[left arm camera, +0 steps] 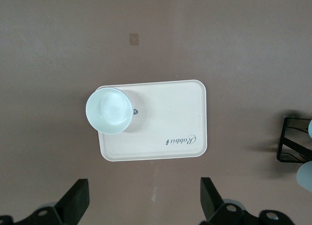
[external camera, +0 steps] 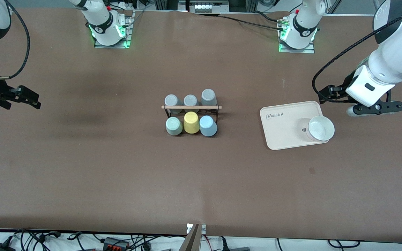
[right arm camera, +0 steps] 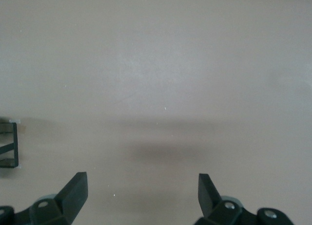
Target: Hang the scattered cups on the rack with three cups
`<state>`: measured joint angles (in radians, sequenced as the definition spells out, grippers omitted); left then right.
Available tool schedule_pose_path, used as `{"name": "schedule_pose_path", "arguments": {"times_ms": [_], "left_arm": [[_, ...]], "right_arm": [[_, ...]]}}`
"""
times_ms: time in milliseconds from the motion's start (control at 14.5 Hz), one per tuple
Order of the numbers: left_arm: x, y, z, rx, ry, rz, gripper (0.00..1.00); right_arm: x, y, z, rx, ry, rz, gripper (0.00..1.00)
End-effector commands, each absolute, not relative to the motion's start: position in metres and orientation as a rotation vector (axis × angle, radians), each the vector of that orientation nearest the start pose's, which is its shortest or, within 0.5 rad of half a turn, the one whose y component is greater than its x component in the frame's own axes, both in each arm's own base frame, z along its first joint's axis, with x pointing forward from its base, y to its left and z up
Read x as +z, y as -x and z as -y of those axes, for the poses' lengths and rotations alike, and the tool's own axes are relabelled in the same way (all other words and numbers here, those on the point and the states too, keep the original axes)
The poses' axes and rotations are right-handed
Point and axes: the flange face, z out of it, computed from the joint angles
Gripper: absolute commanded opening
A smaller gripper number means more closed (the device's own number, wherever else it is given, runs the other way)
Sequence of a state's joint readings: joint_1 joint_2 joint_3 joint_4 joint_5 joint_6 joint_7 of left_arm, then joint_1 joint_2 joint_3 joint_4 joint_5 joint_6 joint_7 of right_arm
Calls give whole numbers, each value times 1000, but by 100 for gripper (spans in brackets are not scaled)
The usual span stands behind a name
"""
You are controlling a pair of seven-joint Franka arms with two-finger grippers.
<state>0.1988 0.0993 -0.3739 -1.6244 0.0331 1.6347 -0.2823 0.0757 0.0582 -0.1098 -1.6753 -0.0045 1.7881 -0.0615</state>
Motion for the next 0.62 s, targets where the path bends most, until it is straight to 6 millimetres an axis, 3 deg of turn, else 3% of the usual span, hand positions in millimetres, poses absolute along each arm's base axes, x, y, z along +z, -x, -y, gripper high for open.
{"name": "schedule_pose_path", "arguments": {"times_ms": [0,553], "left_arm": [[556,-569,87,120,3098,132,100],[556,-569,87,120,3098,132,100]], "right_arm": [[566,-586,12,-103,3161,85,100],[577,-582,12,-111,3148,71,100]]}}
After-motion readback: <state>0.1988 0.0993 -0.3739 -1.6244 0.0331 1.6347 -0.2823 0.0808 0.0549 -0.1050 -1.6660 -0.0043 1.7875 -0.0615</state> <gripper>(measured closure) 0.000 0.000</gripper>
